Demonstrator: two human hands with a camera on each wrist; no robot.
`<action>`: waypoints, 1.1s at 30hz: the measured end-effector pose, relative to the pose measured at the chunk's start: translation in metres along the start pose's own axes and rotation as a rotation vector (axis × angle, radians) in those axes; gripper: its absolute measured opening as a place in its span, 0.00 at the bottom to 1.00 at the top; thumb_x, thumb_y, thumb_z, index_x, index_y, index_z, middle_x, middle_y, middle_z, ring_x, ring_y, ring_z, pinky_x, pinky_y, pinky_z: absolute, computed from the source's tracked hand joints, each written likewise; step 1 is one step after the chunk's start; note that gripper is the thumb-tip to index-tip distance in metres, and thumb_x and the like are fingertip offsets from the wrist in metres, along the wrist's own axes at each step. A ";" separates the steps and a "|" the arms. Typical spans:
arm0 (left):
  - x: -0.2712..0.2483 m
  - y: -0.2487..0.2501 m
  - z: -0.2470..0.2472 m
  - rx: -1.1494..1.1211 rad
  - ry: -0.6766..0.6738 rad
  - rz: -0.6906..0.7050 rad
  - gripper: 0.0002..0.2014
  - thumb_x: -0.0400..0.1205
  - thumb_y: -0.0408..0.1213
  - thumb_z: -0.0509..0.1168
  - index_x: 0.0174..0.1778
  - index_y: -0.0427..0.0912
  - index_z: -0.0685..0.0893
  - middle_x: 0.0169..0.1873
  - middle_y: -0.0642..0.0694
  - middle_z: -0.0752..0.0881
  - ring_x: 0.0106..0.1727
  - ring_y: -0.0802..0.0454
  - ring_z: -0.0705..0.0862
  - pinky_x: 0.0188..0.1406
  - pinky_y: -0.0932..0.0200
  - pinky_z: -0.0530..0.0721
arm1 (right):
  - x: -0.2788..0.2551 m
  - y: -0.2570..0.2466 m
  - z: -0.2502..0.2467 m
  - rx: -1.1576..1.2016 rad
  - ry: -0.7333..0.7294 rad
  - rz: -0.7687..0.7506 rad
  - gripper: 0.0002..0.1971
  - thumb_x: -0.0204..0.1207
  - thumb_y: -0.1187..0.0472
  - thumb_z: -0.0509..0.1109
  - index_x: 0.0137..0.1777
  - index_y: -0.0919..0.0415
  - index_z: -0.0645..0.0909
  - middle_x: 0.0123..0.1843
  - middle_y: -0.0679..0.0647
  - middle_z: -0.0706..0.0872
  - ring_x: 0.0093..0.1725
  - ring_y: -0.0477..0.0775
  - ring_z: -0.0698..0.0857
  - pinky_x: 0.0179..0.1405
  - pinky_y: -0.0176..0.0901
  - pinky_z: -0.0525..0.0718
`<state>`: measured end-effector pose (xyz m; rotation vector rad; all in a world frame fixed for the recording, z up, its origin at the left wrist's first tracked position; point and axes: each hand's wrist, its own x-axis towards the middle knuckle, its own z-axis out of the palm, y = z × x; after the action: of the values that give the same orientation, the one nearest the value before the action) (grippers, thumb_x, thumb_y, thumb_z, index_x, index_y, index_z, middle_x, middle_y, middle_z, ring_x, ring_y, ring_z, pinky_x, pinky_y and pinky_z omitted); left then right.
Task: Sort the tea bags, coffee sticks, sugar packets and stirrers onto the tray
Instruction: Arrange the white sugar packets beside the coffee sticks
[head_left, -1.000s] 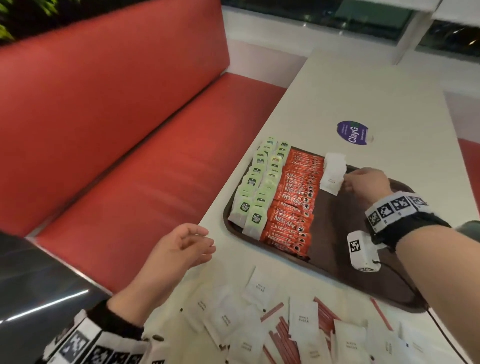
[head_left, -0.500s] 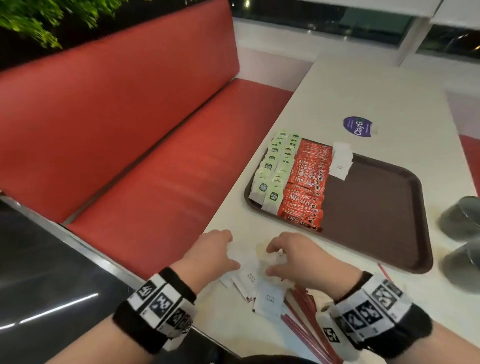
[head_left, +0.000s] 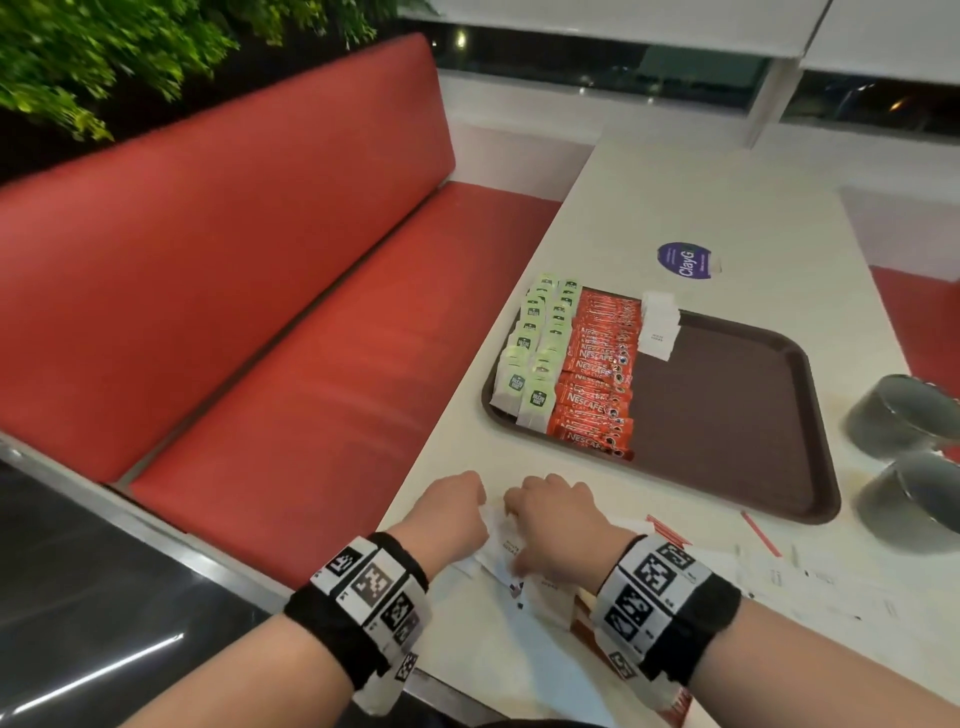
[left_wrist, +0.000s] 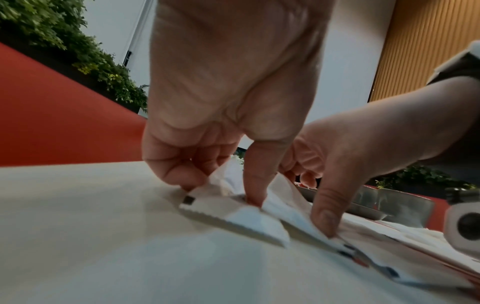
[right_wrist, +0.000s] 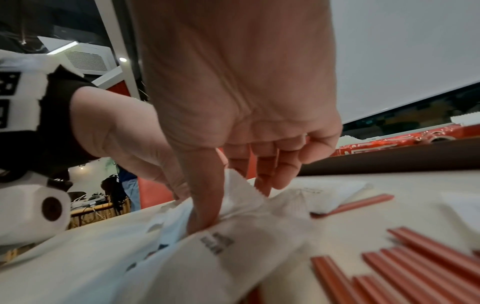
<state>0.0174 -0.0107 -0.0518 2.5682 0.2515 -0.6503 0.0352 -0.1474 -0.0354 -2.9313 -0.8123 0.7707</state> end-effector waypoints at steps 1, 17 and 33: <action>0.000 0.000 0.000 -0.001 0.013 0.020 0.15 0.78 0.32 0.65 0.61 0.43 0.78 0.60 0.46 0.80 0.60 0.48 0.79 0.44 0.63 0.72 | 0.000 0.000 -0.001 0.032 0.013 0.000 0.19 0.71 0.54 0.75 0.60 0.52 0.76 0.55 0.53 0.79 0.59 0.58 0.74 0.54 0.51 0.67; 0.006 0.009 -0.036 -0.877 -0.073 0.007 0.07 0.85 0.34 0.60 0.46 0.36 0.80 0.39 0.37 0.81 0.36 0.42 0.84 0.28 0.56 0.84 | -0.048 0.091 -0.029 1.397 0.174 0.199 0.02 0.82 0.66 0.64 0.49 0.62 0.73 0.40 0.59 0.87 0.29 0.55 0.87 0.19 0.36 0.70; 0.060 0.088 -0.052 -1.095 -0.087 0.136 0.12 0.81 0.27 0.66 0.59 0.41 0.78 0.48 0.42 0.91 0.44 0.48 0.88 0.28 0.61 0.81 | 0.032 0.224 -0.083 1.354 0.633 0.523 0.11 0.72 0.73 0.73 0.34 0.61 0.76 0.27 0.58 0.85 0.25 0.50 0.79 0.22 0.36 0.74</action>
<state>0.1154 -0.0586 -0.0053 1.4869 0.2907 -0.3941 0.2054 -0.3157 -0.0067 -1.8325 0.4374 0.1514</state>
